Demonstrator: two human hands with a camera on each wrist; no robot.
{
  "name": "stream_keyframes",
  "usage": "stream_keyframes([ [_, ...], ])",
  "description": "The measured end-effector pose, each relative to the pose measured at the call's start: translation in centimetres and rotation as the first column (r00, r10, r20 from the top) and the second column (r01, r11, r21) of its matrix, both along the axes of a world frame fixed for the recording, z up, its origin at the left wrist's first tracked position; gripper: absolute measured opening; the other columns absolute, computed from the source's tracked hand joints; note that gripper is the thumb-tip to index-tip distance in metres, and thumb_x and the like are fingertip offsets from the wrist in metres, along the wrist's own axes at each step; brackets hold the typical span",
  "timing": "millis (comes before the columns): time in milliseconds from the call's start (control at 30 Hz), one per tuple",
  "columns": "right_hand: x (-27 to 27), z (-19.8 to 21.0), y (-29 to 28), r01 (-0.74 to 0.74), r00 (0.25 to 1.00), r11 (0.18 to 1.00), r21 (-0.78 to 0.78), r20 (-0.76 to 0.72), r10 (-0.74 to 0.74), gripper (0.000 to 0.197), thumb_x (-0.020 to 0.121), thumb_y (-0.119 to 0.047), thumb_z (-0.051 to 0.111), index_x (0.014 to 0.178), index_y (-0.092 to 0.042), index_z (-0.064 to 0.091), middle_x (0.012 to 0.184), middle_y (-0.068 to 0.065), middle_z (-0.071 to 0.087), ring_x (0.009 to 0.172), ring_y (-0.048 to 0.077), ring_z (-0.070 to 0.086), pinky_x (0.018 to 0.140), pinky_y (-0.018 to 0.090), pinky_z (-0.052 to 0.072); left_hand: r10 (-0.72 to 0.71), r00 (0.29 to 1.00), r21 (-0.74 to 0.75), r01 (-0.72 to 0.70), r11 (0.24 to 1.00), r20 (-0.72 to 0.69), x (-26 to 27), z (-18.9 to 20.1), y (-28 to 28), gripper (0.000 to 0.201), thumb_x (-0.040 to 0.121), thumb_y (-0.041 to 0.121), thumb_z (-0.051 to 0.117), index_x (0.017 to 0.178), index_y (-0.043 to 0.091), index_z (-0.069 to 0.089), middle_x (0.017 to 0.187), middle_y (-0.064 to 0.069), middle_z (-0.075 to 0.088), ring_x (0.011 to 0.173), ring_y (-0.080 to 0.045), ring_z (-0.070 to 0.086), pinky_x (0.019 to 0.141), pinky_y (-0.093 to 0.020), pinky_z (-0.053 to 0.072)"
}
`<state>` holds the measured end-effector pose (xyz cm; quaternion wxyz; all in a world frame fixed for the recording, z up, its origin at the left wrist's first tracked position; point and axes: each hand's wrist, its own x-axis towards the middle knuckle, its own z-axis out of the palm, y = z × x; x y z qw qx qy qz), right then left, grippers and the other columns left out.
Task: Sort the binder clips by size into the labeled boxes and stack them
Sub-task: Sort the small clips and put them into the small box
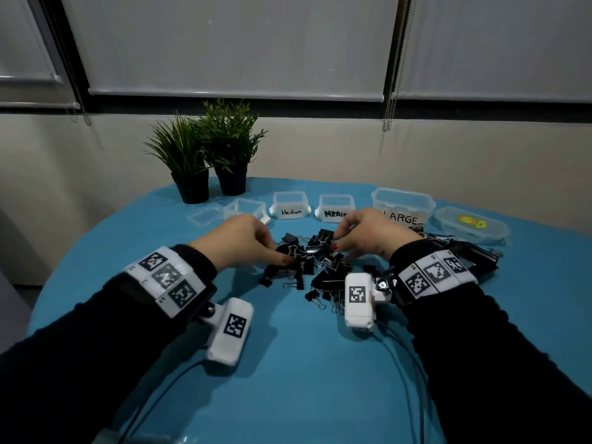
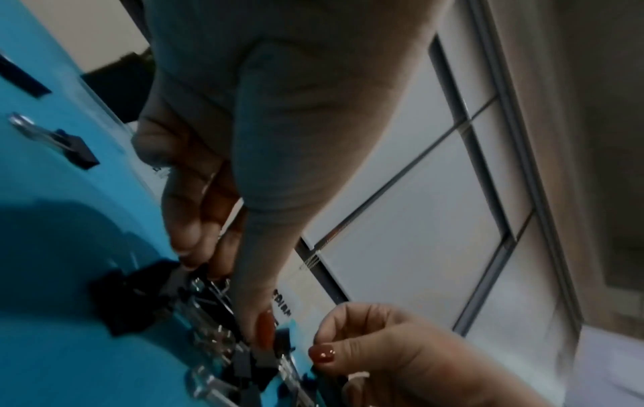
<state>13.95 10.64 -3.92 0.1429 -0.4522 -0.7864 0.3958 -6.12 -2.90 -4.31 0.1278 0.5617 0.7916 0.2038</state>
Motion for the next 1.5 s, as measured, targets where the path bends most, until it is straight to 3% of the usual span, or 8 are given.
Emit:
stream_keyframes([
  [133,0.8,0.3,-0.2,-0.072,0.992,0.996,0.044,0.110,0.067,0.013,0.076,-0.008,0.085,0.078,-0.014,0.073,0.081,-0.001,0.073,0.081,0.017,0.065,0.057,0.025,0.051,-0.021,0.997,-0.185,0.007,0.983,-0.074,1.6,0.6,0.5,0.048,0.058,0.050,0.093,0.085,0.017,0.072,0.078,0.004,0.071,0.067,-0.012,0.059,0.056,-0.021,0.045],
  [300,0.2,0.1,-1.1,-0.127,0.984,0.989,0.072,0.131,0.117,0.025,0.067,-0.024,0.092,0.085,-0.013,0.079,0.078,-0.006,0.071,0.075,0.011,0.060,0.061,0.025,0.045,0.014,0.994,-0.243,-0.039,0.969,-0.106,1.6,0.8,-0.2,0.061,0.053,0.047,0.096,0.095,0.012,0.070,0.089,-0.001,0.073,0.072,-0.013,0.059,0.057,-0.023,0.044],
  [433,-0.3,-0.2,-1.1,-0.160,0.980,0.984,0.073,0.131,0.150,0.021,0.073,-0.016,0.088,0.090,-0.010,0.080,0.081,-0.006,0.072,0.077,0.006,0.058,0.061,0.022,0.042,0.087,0.991,-0.296,-0.115,0.948,-0.105,1.0,0.7,-0.7,0.063,0.052,0.047,0.096,0.094,0.008,0.069,0.086,-0.004,0.076,0.081,-0.020,0.073,0.070,-0.032,0.062],
  [600,-0.5,-0.4,-0.9,-0.158,0.976,0.982,0.108,0.167,0.138,0.011,0.080,-0.004,0.080,0.089,-0.010,0.079,0.085,-0.004,0.073,0.083,0.011,0.063,0.066,0.024,0.046,0.109,0.994,-0.218,-0.111,0.970,-0.021,0.8,0.5,-0.4,0.043,0.060,0.028,0.097,0.089,0.011,0.069,0.076,0.000,0.073,0.060,-0.013,0.067,0.059,-0.024,0.057],
  [733,-0.6,-0.1,-1.2,-0.175,0.984,0.968,0.178,0.054,0.168,0.010,0.079,-0.008,0.082,0.084,-0.016,0.078,0.084,-0.007,0.073,0.087,0.012,0.066,0.077,0.027,0.051,0.066,0.997,-0.168,-0.060,0.984,0.029,0.0,0.4,-0.9,0.031,0.065,0.016,0.094,0.083,0.014,0.070,0.077,0.000,0.076,0.074,-0.021,0.074,0.073,-0.035,0.063],
  [833,-1.6,0.0,-2.9,-0.357,0.934,0.919,0.170,0.053,0.353,0.016,0.071,-0.022,0.090,0.082,-0.021,0.078,0.072,-0.013,0.069,0.073,0.006,0.063,0.071,0.024,0.050,0.077,0.997,-0.147,-0.078,0.986,-0.011,-1.2,0.7,-1.4,0.024,0.067,0.015,0.092,0.081,0.018,0.072,0.079,0.002,0.077,0.087,-0.021,0.074,0.085,-0.039,0.059],
  [1000,-2.9,-0.8,-4.3,-0.422,0.896,0.897,0.130,0.212,0.391,0.038,0.056,-0.033,0.098,0.085,-0.021,0.076,0.075,-0.010,0.069,0.072,0.011,0.065,0.065,0.027,0.053,0.133,0.987,-0.241,-0.150,0.959,-0.085,-2.4,0.8,-2.3,0.046,0.055,0.047,0.095,0.089,0.026,0.073,0.091,0.003,0.072,0.089,-0.019,0.068,0.081,-0.034,0.058],
  [1500,-2.6,-0.5,-4.7,-0.440,0.883,0.875,0.204,0.279,0.379,0.012,0.073,-0.019,0.082,0.080,-0.020,0.072,0.070,-0.008,0.068,0.063,0.011,0.063,0.056,0.024,0.050,0.151,0.988,-0.164,-0.142,0.976,0.043,-2.2,-0.3,-1.9,0.027,0.077,0.029,0.087,0.086,0.010,0.070,0.082,-0.005,0.075,0.066,-0.016,0.069,0.070,-0.030,0.062],
])
